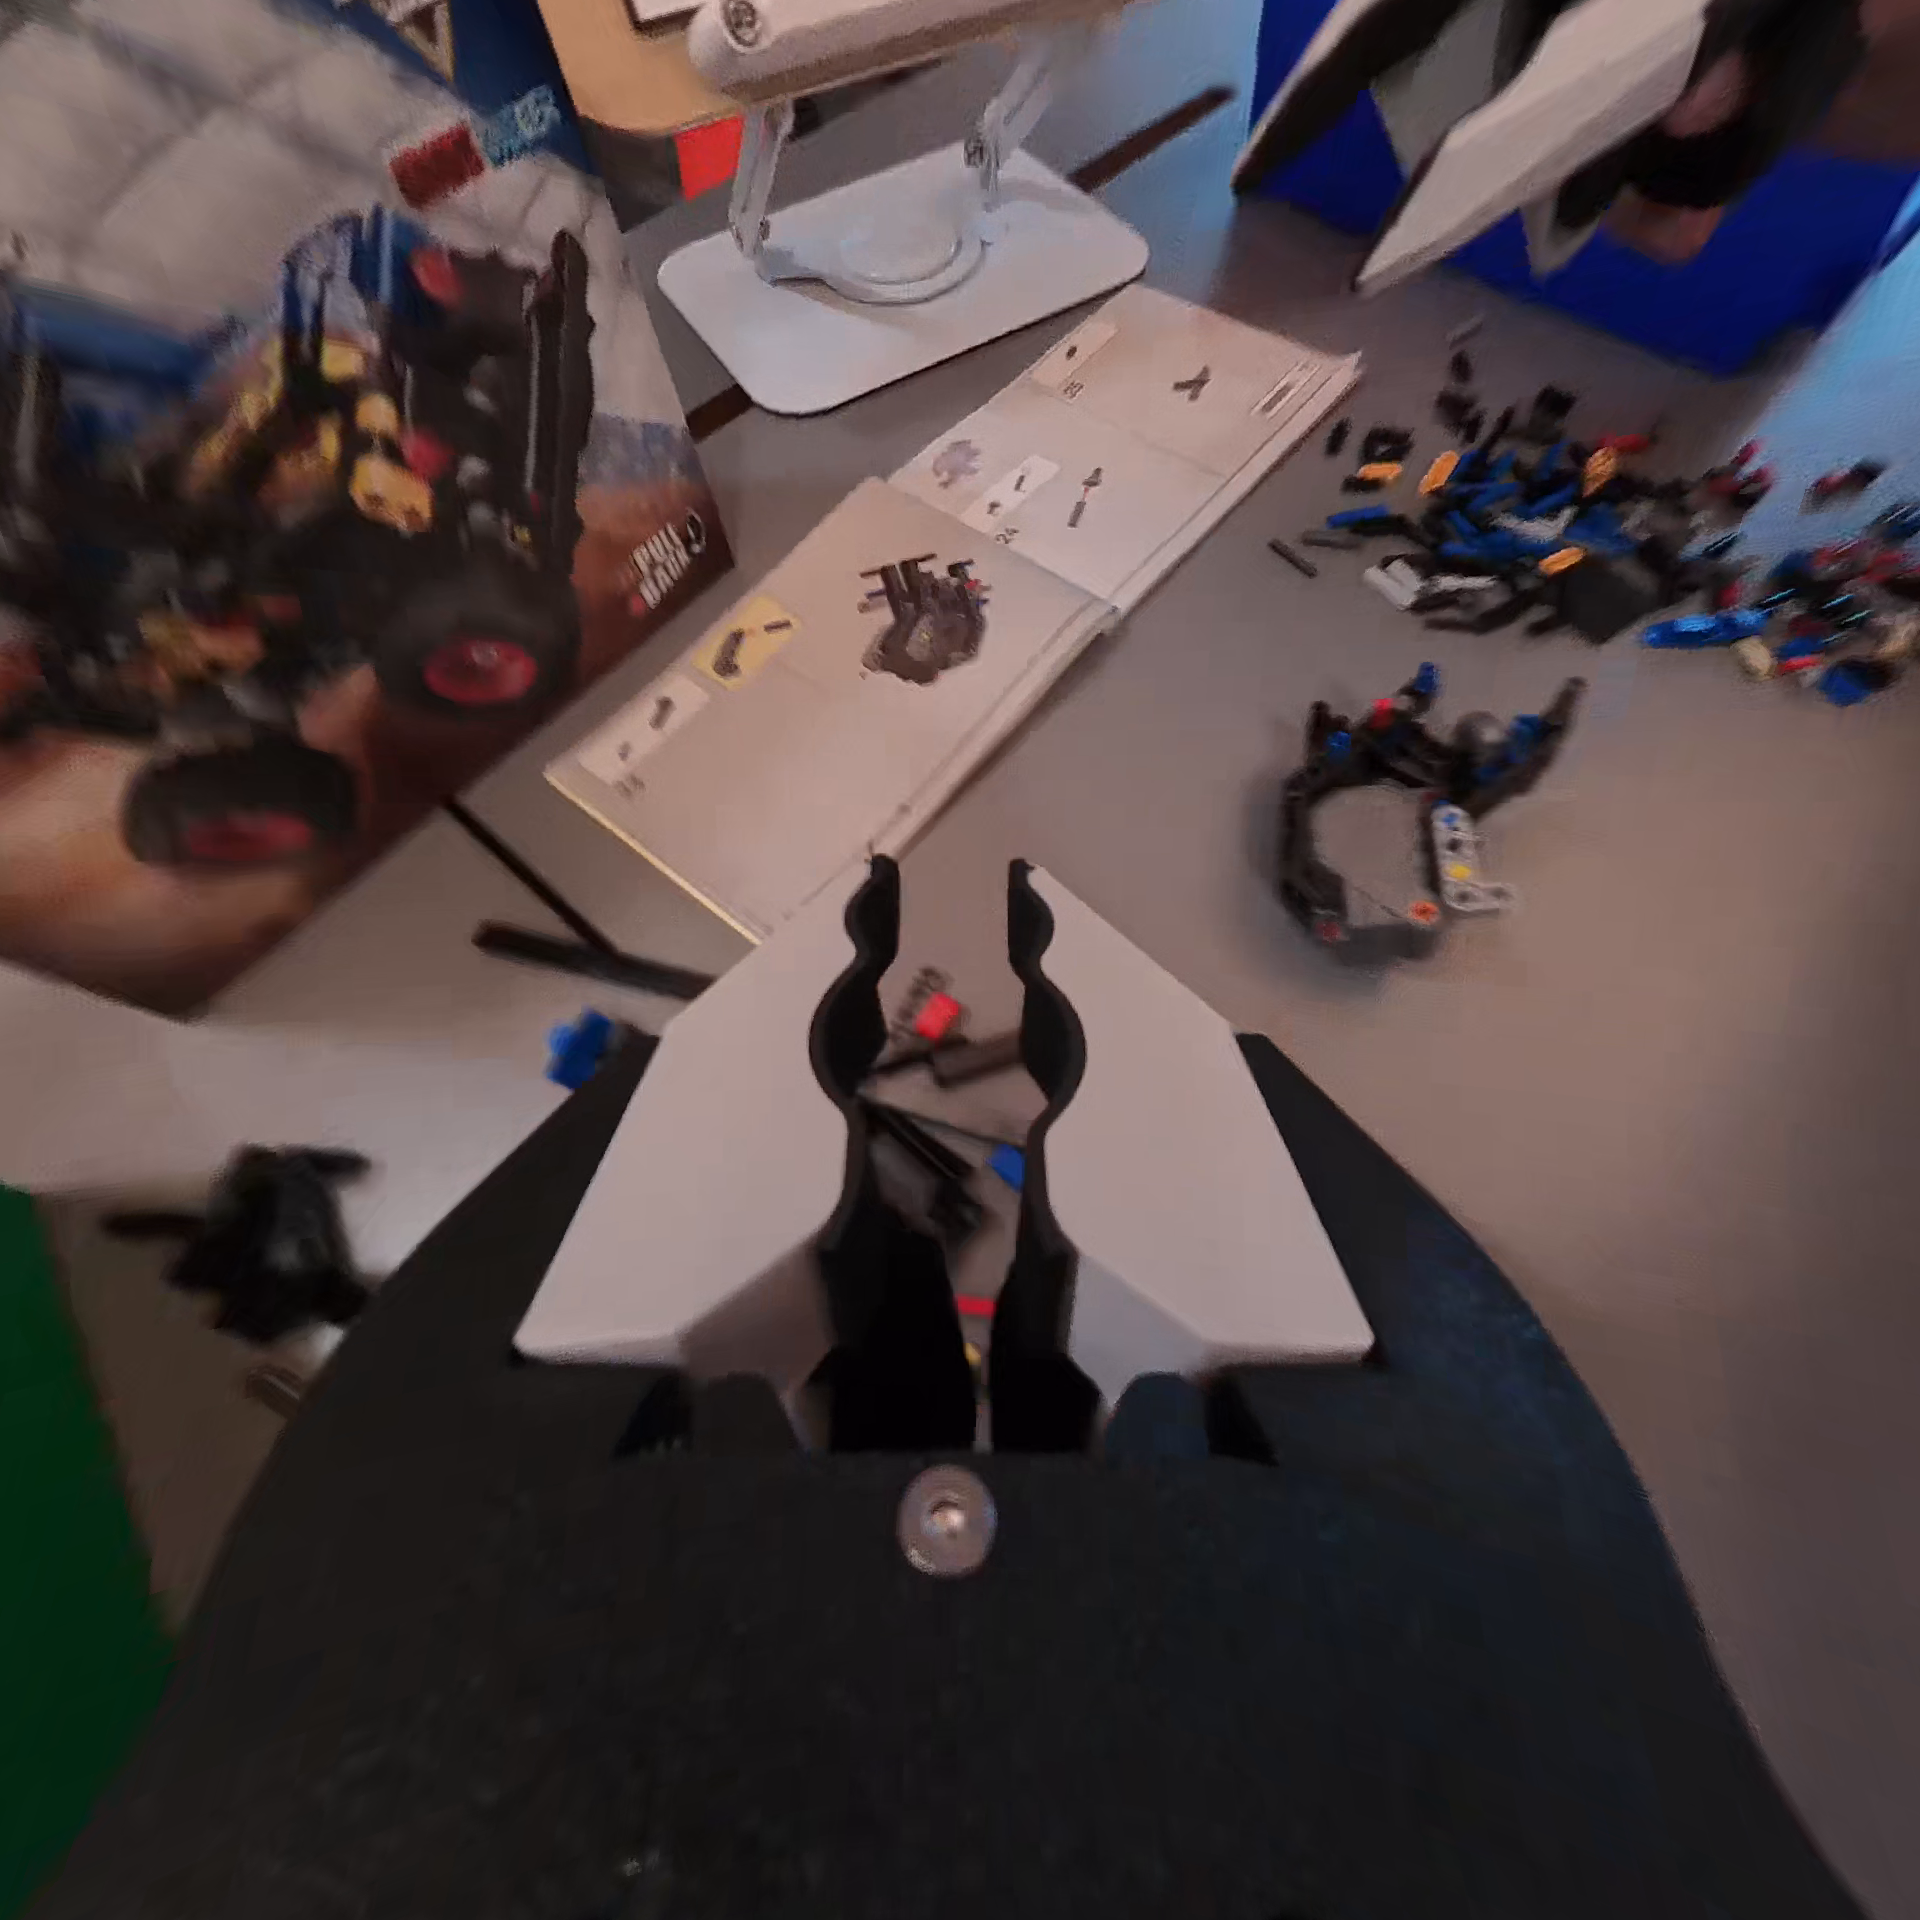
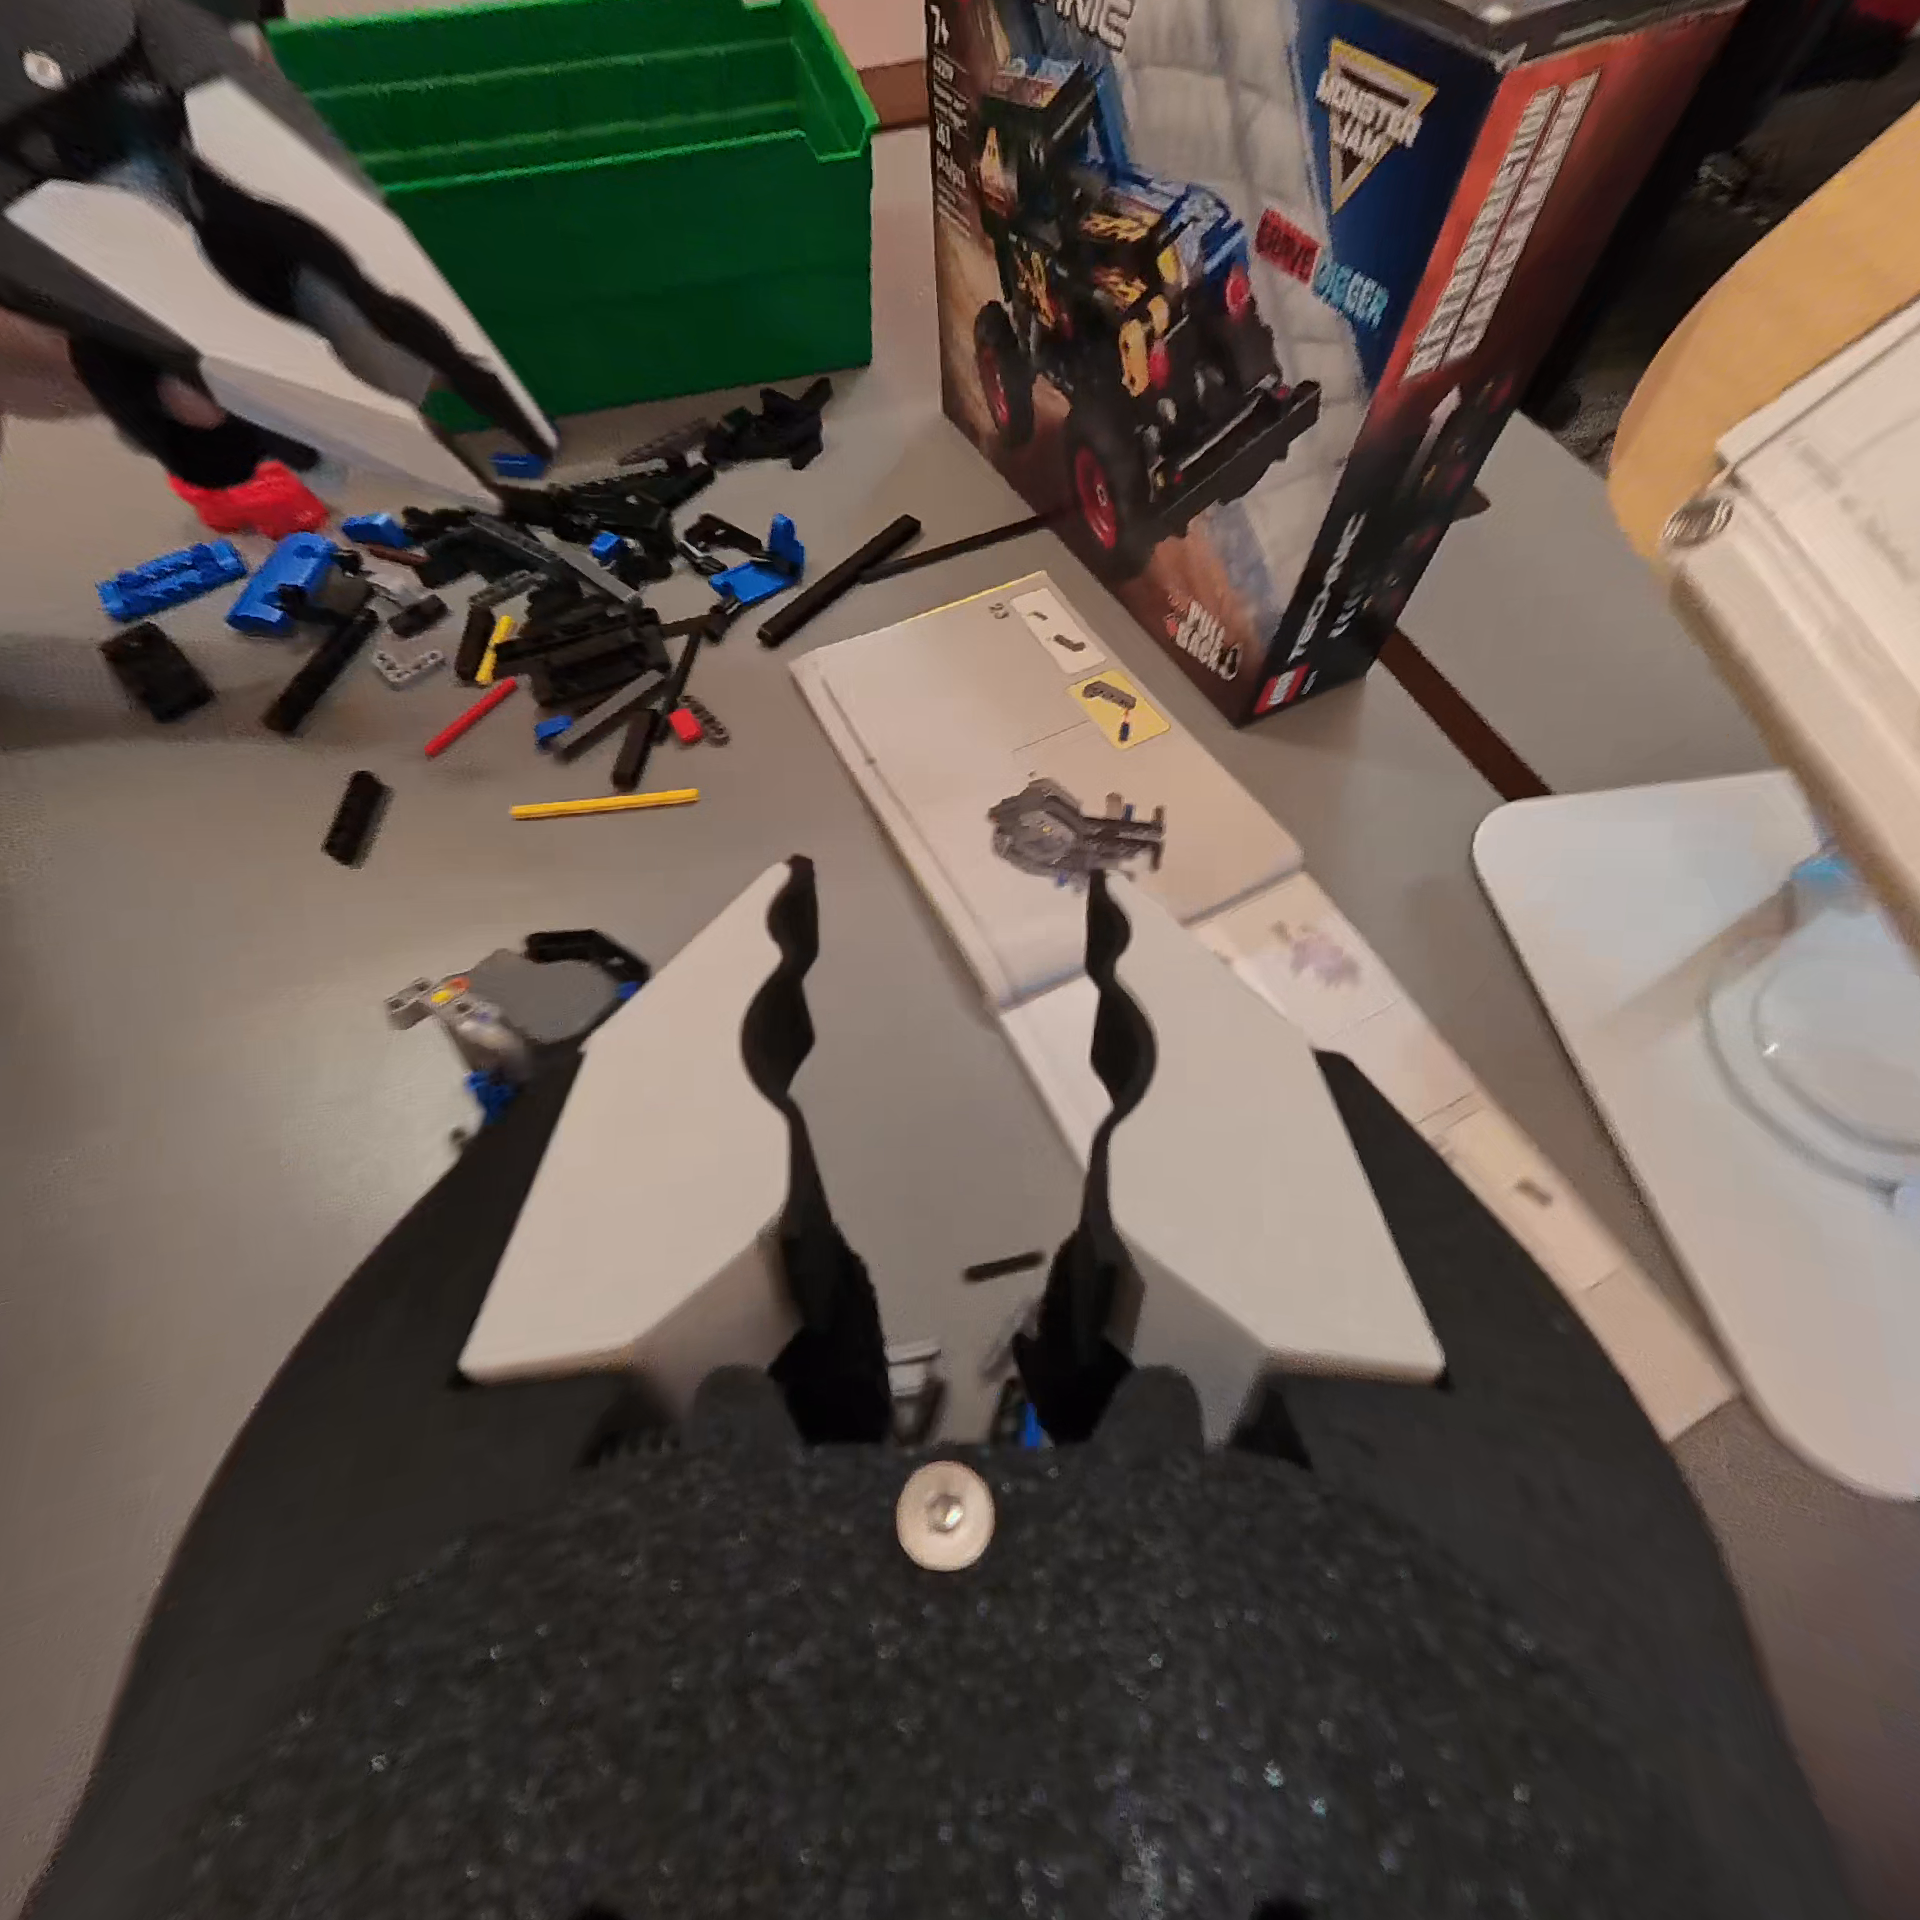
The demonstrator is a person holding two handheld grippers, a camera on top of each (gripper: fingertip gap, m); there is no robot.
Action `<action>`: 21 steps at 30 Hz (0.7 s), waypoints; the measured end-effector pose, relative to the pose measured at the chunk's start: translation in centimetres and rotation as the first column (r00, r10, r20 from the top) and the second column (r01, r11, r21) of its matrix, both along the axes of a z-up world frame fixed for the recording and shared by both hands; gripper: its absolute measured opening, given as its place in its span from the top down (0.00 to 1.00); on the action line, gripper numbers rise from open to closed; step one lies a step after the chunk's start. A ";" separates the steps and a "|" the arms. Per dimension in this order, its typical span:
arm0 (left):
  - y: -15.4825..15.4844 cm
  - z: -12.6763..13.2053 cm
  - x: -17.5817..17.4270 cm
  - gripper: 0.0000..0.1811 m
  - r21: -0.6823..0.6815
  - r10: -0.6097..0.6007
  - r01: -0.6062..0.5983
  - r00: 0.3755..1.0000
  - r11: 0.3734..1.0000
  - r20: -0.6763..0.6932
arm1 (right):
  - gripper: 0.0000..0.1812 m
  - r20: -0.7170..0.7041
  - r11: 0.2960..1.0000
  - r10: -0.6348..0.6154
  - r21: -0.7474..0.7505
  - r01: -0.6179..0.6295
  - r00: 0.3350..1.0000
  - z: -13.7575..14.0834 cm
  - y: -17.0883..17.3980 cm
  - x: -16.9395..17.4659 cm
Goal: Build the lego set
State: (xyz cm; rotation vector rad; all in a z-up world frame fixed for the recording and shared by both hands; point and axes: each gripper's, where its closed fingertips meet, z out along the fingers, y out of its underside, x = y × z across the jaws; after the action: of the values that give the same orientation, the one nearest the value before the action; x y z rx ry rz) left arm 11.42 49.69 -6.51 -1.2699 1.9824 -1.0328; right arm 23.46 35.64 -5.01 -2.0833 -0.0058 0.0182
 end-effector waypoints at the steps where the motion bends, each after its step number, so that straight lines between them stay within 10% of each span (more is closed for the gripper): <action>1: -0.2 -0.3 -1.6 0.88 -0.066 0.024 -0.023 1.000 0.998 0.015 | 0.72 -0.015 1.000 -0.016 0.023 0.017 1.000 -0.4 -0.8 -0.8; 10: -1.4 -1.8 -7.0 0.84 -0.422 0.333 -0.255 0.935 0.870 0.123 | 0.70 -0.069 0.982 -0.155 0.102 0.161 0.986 -4.3 -3.6 -4.0; 21: -0.5 -4.0 -6.8 0.85 -0.357 0.328 -0.306 0.945 0.883 0.001 | 0.75 0.014 0.984 -0.159 0.089 0.157 0.987 -4.7 -3.9 -4.0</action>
State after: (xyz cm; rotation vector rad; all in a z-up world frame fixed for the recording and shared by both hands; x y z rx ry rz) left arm 4.60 49.18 -10.50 -1.6651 1.5130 -1.2769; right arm 19.42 31.70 -9.73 -1.9905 0.1433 -0.0987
